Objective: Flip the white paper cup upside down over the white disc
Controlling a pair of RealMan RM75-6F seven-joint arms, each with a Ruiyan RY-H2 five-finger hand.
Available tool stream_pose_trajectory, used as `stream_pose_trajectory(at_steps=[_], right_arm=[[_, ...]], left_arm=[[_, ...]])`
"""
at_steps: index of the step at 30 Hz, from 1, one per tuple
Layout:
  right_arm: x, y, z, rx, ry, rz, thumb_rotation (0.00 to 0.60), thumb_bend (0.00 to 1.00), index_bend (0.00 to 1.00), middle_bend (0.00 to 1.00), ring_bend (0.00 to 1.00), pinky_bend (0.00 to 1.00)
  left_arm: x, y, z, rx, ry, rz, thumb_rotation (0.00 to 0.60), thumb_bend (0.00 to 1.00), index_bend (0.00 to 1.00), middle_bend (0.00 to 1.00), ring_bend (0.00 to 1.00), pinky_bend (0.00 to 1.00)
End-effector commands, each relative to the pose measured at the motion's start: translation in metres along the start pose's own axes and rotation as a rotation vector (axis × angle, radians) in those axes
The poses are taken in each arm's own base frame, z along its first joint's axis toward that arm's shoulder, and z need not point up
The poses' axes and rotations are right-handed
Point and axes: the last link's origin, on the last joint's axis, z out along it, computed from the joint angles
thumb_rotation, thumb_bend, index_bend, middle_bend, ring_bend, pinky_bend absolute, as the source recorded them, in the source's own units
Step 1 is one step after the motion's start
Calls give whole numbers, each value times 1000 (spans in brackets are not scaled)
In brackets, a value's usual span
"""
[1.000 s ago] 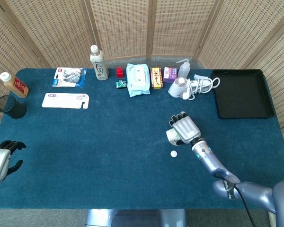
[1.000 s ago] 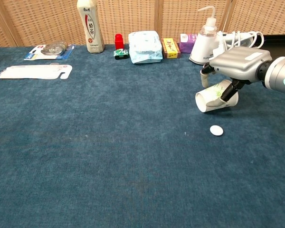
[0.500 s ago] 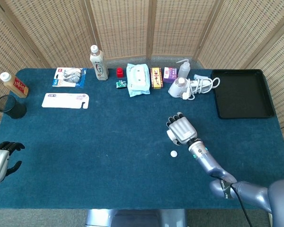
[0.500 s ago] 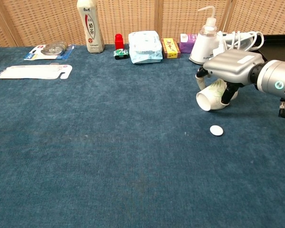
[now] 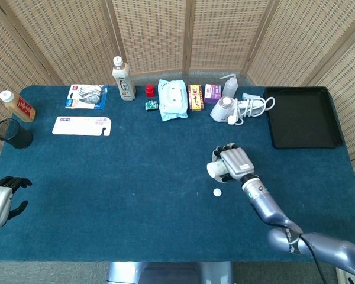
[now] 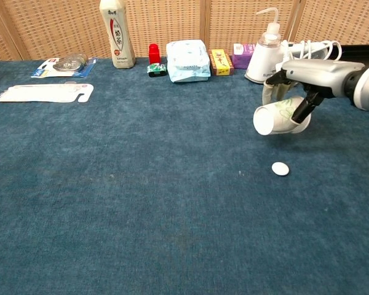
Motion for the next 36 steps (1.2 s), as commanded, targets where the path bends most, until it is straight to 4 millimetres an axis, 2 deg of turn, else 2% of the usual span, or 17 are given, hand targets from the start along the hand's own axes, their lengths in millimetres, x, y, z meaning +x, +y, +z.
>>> stream_pose_trajectory(at_steps=[1,12,20,36], right_arm=[[9,3,-14,-28,-77,208,543,264,488,312,308,182],[7,-8,-33,-9,-234,509,541,259,488,312,306,177],[-1,-11,-37,11,-279,567,543,258,488,311,305,175],[-12,-7,-33,18,-286,610,537,254,487,307,298,169]], left_arm=[[0,1,1,-5,1,1,600,231,409,469,354,452],[4,4,2,-12,6,6,600,230,408,469,353,452],[5,4,0,-10,7,6,600,230,409,468,354,452],[9,2,-4,-4,18,7,600,230,408,469,353,452]])
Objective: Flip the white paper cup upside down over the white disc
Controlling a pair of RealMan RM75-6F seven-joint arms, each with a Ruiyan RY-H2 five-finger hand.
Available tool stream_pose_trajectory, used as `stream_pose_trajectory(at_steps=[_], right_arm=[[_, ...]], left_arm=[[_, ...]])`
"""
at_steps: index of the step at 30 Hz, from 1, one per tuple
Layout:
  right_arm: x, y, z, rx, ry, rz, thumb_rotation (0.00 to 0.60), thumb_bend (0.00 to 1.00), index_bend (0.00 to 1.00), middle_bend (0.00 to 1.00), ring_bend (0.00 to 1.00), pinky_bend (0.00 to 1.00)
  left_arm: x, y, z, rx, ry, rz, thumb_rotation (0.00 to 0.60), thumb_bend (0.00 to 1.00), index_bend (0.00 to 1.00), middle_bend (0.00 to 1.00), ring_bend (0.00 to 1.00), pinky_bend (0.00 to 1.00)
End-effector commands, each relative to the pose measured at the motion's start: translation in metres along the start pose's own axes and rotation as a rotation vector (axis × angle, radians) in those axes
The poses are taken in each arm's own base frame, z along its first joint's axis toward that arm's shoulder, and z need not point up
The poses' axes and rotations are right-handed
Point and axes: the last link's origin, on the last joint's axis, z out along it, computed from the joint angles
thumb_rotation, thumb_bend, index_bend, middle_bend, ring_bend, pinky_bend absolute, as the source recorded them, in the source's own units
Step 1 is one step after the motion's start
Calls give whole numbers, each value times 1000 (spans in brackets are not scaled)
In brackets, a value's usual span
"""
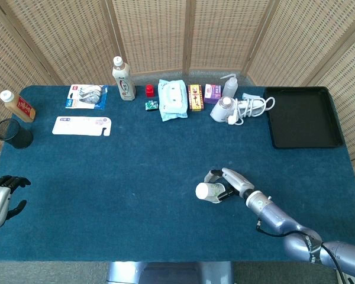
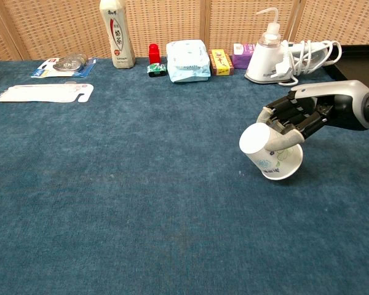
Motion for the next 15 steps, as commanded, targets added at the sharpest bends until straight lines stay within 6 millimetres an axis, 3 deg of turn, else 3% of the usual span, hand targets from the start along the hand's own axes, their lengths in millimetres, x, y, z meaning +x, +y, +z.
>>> stream_pose_trajectory(at_steps=[1,15], right_arm=[[0,2,1,1,1,1,537,254,487,306,297,169],[5,15,6,-13,17,-10,538,254,424,283,262,150]], left_arm=[[0,0,0,0,1,-1,600,230,409,469,354,452],[1,0,-2,0,5,0,600,231,408,469,353,453]])
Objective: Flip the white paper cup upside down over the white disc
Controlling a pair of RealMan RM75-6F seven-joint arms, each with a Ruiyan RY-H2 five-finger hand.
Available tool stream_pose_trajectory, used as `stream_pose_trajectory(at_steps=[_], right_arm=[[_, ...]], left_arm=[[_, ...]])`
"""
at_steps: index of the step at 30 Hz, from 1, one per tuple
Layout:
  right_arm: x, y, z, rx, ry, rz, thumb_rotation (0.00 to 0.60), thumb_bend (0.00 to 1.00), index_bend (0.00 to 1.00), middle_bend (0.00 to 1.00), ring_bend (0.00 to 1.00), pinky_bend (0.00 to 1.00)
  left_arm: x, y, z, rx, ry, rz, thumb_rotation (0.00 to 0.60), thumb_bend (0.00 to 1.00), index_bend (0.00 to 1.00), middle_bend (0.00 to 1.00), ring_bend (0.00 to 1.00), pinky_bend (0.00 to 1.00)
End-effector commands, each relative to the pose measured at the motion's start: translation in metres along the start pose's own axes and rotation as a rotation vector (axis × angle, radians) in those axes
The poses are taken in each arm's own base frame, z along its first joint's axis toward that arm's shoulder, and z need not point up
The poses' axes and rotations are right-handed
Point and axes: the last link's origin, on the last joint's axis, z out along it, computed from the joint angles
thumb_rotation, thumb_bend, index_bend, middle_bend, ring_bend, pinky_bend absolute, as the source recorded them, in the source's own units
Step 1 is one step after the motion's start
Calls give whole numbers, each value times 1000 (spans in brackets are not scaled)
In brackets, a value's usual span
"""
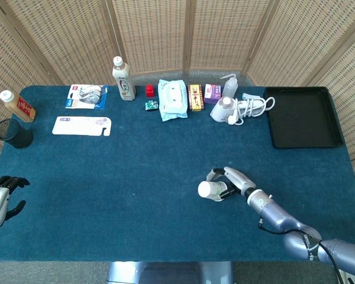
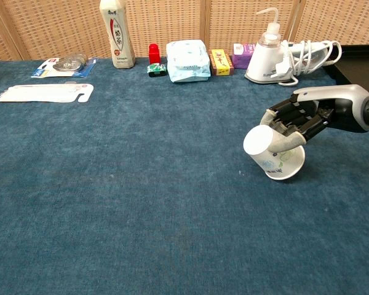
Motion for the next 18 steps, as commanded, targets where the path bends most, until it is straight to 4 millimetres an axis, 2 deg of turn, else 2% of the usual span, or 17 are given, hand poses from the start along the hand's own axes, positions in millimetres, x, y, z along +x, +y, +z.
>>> stream_pose_trajectory(at_steps=[1,10,18], right_arm=[[2,3,0,-4,4,-6,537,255,418,280,259,148],[9,14,-5,-19,20,-22,535,259,345,254,243,130],[20,14,-14,4,49,-69,530,264,251,217,216,101]], left_arm=[[0,0,0,-1,1,0,600,230,408,469,353,453],[1,3,2,-13,7,-1,600,230,409,469,354,452],[3,4,2,-15,13,-4,600,230,409,469,353,452]])
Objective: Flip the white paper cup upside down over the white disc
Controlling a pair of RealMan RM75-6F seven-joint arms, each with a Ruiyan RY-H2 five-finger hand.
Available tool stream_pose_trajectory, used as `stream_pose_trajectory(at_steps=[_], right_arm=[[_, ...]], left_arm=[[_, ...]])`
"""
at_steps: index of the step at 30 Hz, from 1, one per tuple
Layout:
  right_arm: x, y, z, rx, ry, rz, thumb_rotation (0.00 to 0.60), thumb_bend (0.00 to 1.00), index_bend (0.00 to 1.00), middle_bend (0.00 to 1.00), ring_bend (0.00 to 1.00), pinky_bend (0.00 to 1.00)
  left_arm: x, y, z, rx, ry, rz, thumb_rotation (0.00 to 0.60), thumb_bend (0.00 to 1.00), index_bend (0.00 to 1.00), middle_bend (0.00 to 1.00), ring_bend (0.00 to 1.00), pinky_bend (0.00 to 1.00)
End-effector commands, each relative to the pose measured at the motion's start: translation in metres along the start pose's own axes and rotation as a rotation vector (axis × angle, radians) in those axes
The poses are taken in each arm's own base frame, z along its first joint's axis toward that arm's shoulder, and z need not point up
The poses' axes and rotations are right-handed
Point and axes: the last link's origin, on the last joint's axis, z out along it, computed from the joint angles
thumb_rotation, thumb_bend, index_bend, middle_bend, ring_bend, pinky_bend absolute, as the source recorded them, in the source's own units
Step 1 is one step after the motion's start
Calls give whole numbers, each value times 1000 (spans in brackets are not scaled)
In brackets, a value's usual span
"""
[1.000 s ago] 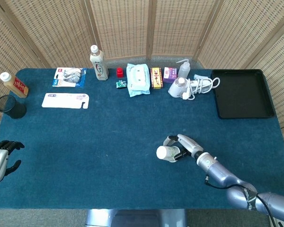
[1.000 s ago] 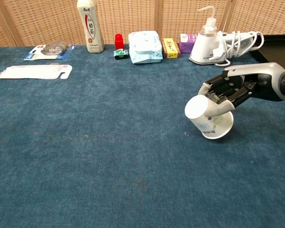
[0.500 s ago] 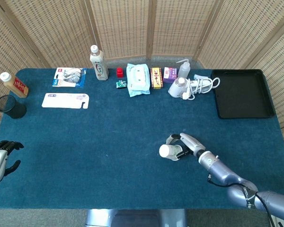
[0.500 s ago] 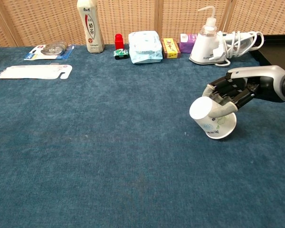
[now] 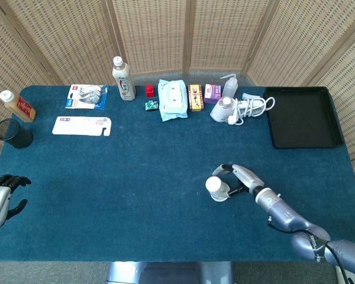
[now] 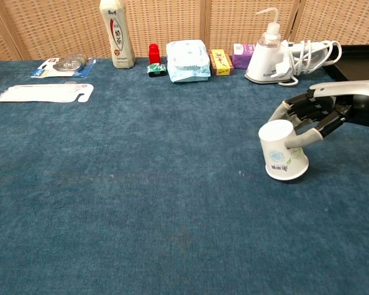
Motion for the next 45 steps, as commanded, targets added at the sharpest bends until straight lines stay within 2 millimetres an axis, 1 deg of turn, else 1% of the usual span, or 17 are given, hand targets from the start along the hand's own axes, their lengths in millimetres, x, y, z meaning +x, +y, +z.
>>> stream_pose_trajectory(at_steps=[1,7,12,14,17,20,21,23,24,27,30,31,32,34,38,41,45], right_arm=[[5,0,-5,12,11,-44,528,265,235,210,210,98],[6,0,-14,17,9,-92,520,265,171,180,178,87],[10,-7,-24,45,30,-71,523,265,166,177,168,88],[17,-14,-30,80,80,-35,526,265,173,185,170,92],[28,-20,-35,117,194,17,532,263,247,242,210,115],[37,-19,-40,126,325,3,530,265,378,329,297,161],[43,-15,-43,112,390,-61,531,268,411,348,321,185],[46,-11,-46,91,455,-130,533,276,457,380,361,240],[50,-4,-51,53,515,-226,532,280,477,395,380,269],[48,5,-59,-11,582,-320,531,287,504,416,410,325],[46,22,-77,-87,651,-433,532,289,518,431,430,351],[45,25,-82,-100,668,-455,531,289,520,433,435,358],[44,32,-91,-135,697,-501,531,289,521,433,438,365],[41,39,-102,-177,726,-534,530,289,521,433,439,366],[33,52,-126,-245,725,-538,534,290,521,434,438,352],[28,60,-144,-293,736,-551,531,290,522,433,437,346],[16,70,-164,-331,723,-541,529,290,525,433,437,337]], left_arm=[[0,0,0,-1,3,-1,600,231,408,469,354,452],[0,0,0,0,5,-3,600,231,409,469,354,453],[0,-1,-1,3,7,-6,600,231,409,468,353,453],[0,-2,-1,6,11,-8,600,231,409,468,353,453],[-2,-2,-3,11,15,-14,600,231,409,469,354,453],[-4,-3,-6,21,14,-17,600,230,408,469,353,452],[-6,-4,-8,29,12,-22,600,230,408,469,354,452],[-7,-5,-9,37,12,-29,600,231,409,469,353,452],[-9,-6,-11,47,10,-37,600,231,409,469,354,452],[-12,-8,-13,58,10,-43,600,231,408,469,354,452],[-15,-8,-15,64,11,-47,600,230,409,469,353,447],[-15,-9,-16,65,11,-47,600,230,409,469,353,439],[-16,-9,-17,69,14,-50,600,230,409,468,353,428],[-17,-8,-19,69,19,-57,600,230,409,468,353,414],[-19,-5,-24,61,25,-64,600,231,409,468,354,395],[-21,-3,-28,58,27,-69,600,231,408,469,354,395],[-24,2,-32,43,25,-77,600,231,409,469,354,394]])
